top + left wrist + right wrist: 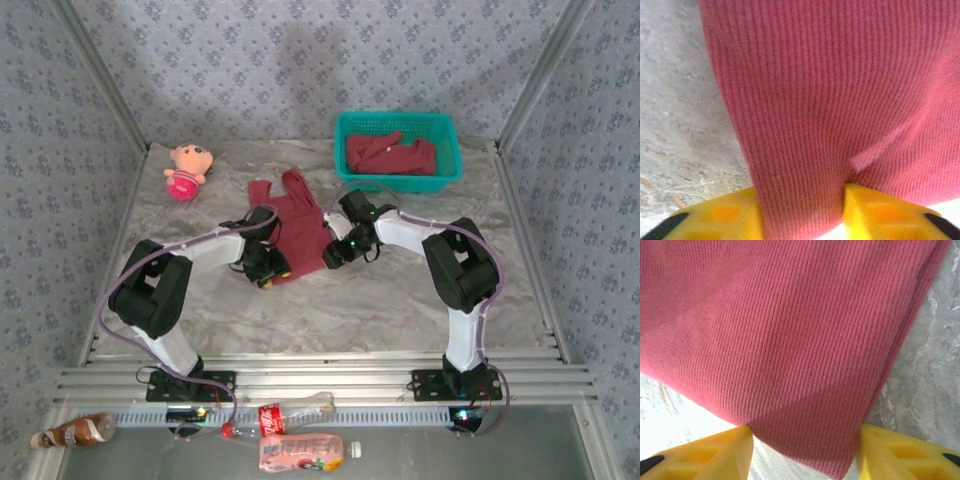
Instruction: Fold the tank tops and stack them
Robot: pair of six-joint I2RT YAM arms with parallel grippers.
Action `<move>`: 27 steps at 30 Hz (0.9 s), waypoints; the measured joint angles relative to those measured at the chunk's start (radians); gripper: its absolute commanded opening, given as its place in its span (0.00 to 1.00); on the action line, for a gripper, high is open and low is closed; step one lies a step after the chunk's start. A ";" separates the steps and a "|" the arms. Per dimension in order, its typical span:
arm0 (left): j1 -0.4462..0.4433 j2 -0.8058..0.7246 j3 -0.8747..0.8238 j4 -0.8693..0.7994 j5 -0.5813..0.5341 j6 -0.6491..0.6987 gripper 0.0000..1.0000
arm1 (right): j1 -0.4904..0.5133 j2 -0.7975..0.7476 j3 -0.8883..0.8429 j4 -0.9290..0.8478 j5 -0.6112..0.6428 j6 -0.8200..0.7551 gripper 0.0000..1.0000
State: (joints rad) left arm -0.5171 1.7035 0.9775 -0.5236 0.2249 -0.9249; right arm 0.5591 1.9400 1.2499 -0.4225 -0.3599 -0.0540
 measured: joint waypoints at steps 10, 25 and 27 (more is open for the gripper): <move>-0.005 0.008 0.043 -0.070 -0.004 0.053 0.03 | 0.008 0.002 -0.011 0.003 -0.010 0.070 0.12; -0.127 -0.229 0.081 -0.396 0.062 0.066 0.02 | 0.094 -0.359 -0.256 -0.141 -0.066 0.175 0.10; -0.131 -0.234 0.104 -0.436 0.071 0.068 0.02 | 0.097 -0.392 -0.256 -0.170 -0.083 0.183 0.11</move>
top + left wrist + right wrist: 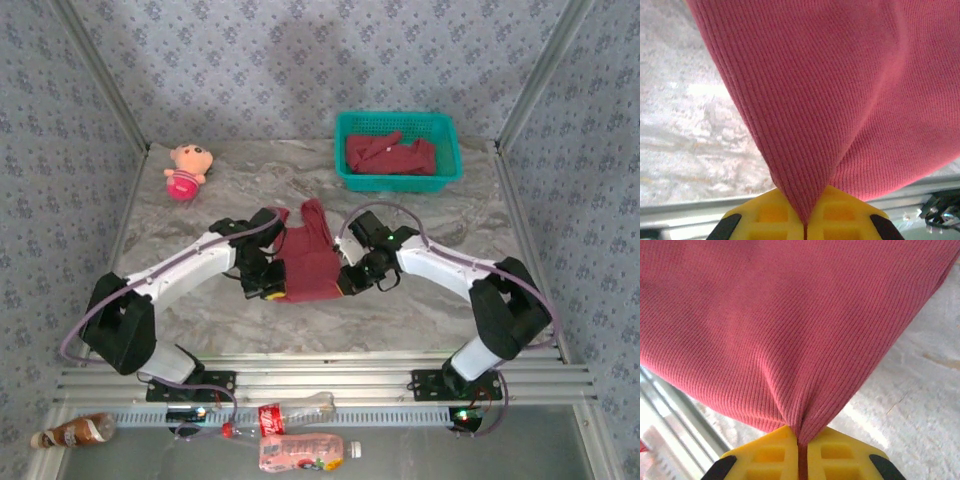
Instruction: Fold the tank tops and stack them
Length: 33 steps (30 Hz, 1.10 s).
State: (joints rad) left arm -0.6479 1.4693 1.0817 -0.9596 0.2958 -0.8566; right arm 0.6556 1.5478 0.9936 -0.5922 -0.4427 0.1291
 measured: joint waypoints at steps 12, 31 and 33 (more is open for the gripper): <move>0.159 0.183 0.290 -0.100 0.023 0.180 0.04 | -0.066 0.055 0.214 -0.093 -0.093 0.017 0.12; 0.383 0.640 0.691 -0.111 0.174 0.382 0.15 | -0.204 0.586 0.782 -0.095 -0.168 0.016 0.15; 0.398 0.684 0.726 -0.110 0.188 0.389 0.15 | -0.212 0.625 0.818 -0.088 -0.168 0.032 0.16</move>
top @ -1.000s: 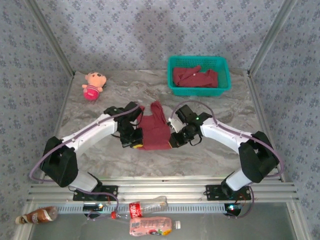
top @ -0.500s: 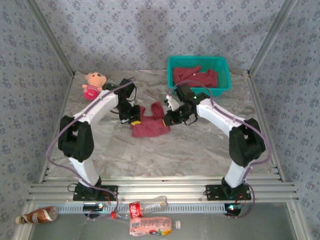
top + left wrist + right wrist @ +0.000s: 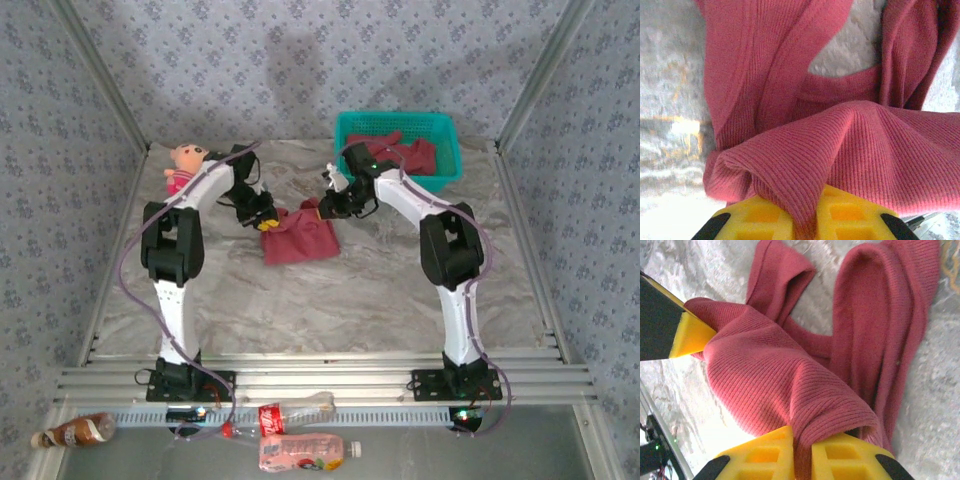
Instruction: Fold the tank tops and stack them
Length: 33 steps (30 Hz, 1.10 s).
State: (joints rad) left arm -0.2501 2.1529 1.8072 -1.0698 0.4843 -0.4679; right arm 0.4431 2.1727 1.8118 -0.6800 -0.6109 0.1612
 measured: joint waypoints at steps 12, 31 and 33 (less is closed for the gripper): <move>0.041 0.135 0.190 0.012 -0.016 -0.001 0.46 | -0.031 0.153 0.149 0.116 0.046 0.101 0.26; -0.080 -0.142 -0.106 0.133 -0.276 0.060 0.53 | 0.018 -0.096 -0.201 0.308 0.132 0.034 0.38; -0.075 -0.097 -0.081 0.131 -0.293 0.077 0.51 | 0.044 -0.113 -0.245 0.337 0.131 0.029 0.38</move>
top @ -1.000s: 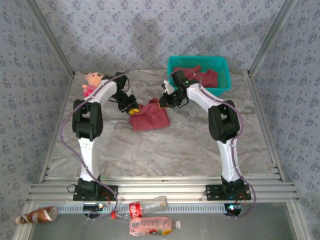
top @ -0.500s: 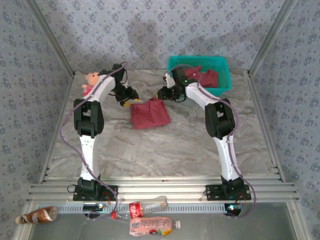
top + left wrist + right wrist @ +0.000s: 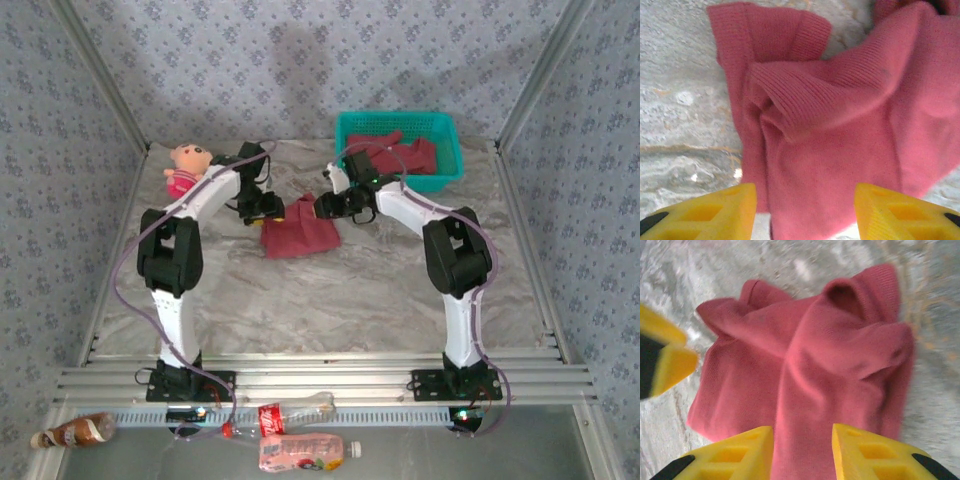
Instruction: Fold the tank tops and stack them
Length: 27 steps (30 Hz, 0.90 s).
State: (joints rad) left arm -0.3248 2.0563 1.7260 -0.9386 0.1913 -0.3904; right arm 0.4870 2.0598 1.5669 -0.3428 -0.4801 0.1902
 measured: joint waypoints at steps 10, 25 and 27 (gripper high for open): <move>0.066 0.246 0.282 -0.008 0.023 0.089 0.22 | 0.043 0.029 -0.084 0.078 0.056 -0.039 0.38; 0.111 0.388 0.448 -0.132 0.023 0.132 0.28 | 0.049 0.021 -0.153 0.134 0.130 -0.045 0.39; 0.112 0.388 0.464 -0.147 -0.004 0.135 0.39 | 0.051 0.005 -0.151 0.136 0.137 -0.043 0.39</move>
State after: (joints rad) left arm -0.2131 2.4447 2.1899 -1.0859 0.1871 -0.2550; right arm 0.5385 2.0647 1.4155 -0.2070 -0.3435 0.1474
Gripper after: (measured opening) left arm 0.311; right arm 0.394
